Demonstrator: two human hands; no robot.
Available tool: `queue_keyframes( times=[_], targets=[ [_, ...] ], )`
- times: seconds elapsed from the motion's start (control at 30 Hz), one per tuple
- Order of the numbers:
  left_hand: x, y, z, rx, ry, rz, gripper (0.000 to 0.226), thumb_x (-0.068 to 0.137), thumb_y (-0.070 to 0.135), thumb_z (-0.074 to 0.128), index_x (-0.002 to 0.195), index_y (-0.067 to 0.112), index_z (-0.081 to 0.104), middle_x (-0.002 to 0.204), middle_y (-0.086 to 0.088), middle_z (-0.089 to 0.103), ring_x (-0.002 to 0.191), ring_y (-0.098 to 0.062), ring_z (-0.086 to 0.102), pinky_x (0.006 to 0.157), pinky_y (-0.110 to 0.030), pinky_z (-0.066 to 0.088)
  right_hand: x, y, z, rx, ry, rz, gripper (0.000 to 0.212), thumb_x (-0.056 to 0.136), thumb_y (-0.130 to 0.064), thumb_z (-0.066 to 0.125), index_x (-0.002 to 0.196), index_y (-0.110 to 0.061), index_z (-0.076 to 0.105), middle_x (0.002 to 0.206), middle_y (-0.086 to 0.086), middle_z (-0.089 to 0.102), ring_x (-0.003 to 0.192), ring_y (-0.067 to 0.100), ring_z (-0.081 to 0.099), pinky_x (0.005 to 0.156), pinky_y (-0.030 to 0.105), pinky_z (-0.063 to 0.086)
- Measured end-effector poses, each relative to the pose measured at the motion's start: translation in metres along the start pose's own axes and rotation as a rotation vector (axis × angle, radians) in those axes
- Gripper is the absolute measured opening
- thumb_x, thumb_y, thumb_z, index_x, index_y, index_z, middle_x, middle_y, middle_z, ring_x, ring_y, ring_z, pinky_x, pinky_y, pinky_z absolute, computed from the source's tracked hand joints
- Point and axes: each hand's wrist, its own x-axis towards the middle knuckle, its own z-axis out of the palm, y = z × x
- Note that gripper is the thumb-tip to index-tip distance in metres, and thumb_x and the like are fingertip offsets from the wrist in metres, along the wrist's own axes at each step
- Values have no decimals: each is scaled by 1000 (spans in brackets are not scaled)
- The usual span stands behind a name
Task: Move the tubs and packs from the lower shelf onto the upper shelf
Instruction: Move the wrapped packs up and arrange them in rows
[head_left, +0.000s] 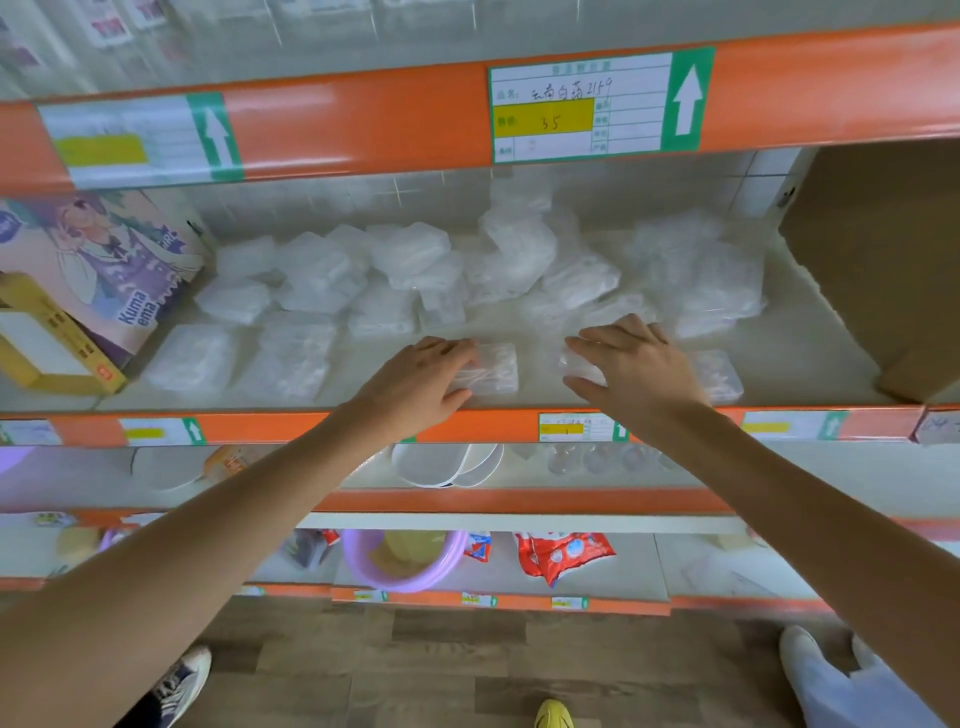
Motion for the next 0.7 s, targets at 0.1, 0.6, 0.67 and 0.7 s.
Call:
queue_keyframes(
  times=[0.1, 0.6, 0.67, 0.7],
  targets=[
    [-2, -1, -1, -57, -12, -12, 40, 92, 28, 66, 127, 13, 55, 130, -2, 60, 121, -26, 53, 100, -38, 42, 7, -14, 9, 2, -52, 8, 46, 85, -31, 74, 125, -9, 65, 130, 8, 63, 117, 32, 56, 97, 43, 41],
    [10, -6, 1, -217, -119, -260, 49, 81, 33, 75, 115, 15, 44, 110, -6, 59, 105, -23, 44, 80, -32, 37, 17, -19, 13, 99, -169, 131, 53, 92, -39, 63, 141, -27, 46, 142, -1, 51, 133, 22, 36, 107, 36, 30],
    [9, -9, -2, -193, -124, -281, 56, 80, 33, 75, 123, 16, 43, 119, -6, 57, 110, -25, 44, 86, -32, 33, 18, -21, 11, 86, -166, 158, 53, 89, -41, 66, 137, -26, 48, 134, 0, 56, 127, 23, 41, 104, 35, 31],
    [8, -10, -4, -169, -120, -280, 60, 80, 32, 74, 128, 15, 43, 124, -5, 56, 113, -27, 44, 90, -33, 31, 18, -22, 9, 83, -172, 170, 54, 88, -43, 67, 136, -26, 49, 132, 0, 57, 126, 23, 42, 103, 34, 32]
  ],
)
